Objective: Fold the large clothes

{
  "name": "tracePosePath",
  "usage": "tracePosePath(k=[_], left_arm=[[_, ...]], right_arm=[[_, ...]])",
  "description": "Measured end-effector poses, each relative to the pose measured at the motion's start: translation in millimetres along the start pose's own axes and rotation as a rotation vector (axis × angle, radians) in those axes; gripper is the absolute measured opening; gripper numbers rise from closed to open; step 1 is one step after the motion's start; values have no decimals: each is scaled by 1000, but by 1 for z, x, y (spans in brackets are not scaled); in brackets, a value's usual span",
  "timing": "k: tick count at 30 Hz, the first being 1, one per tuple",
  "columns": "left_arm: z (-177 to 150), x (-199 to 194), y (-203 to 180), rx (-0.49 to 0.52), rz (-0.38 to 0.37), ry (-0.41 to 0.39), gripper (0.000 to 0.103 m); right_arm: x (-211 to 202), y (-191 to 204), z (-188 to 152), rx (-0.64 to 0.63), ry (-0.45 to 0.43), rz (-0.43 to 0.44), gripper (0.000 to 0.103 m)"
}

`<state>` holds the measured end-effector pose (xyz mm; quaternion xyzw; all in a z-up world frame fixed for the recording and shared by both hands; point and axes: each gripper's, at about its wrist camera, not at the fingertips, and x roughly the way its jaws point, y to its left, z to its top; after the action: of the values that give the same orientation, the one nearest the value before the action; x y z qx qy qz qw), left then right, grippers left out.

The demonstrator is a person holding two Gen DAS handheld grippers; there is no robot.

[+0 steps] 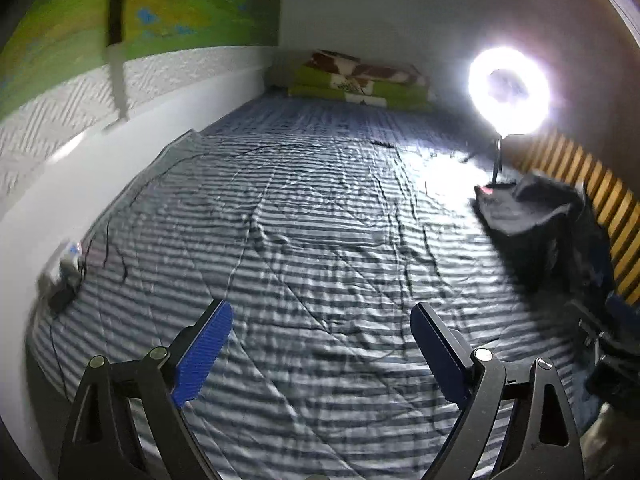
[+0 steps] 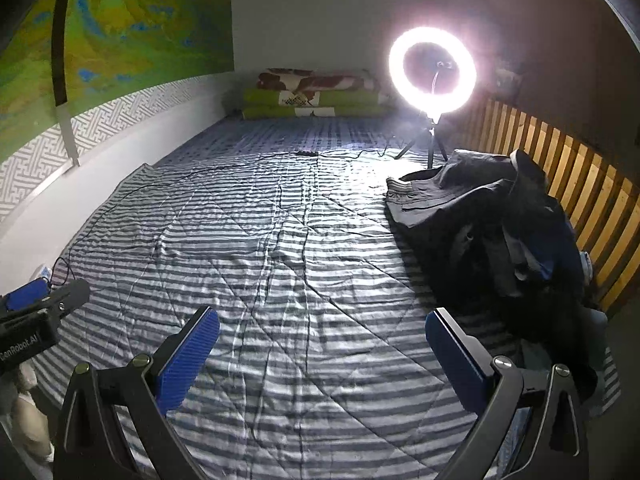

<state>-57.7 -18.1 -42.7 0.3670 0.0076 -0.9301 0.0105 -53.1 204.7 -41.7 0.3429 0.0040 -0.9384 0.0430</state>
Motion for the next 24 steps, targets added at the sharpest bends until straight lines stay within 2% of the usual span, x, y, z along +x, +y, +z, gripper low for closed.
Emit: tracePosePath(k=[4,6,11,15,18,24], left_arm=[[11,18,-15,82,26,5,93],[14,26,-18,79,32,10,93],[15,46,-16,40,-19,27,93],[9,60,-16,45,-41,3,91],[7,70,-17,56,-70,17,90],[10,62,-16,58,-74,-25,91]], right_arm=[[15,-1,10,19,0,2,102],[20,-2,13,27,-4,-2,102],[30,-11,15,45,-2,-22,102],[44,-16,15,63,13,-45,102],[55,-16,14,60,33,-54,102],[63,-5,16,45,22,-59,102]])
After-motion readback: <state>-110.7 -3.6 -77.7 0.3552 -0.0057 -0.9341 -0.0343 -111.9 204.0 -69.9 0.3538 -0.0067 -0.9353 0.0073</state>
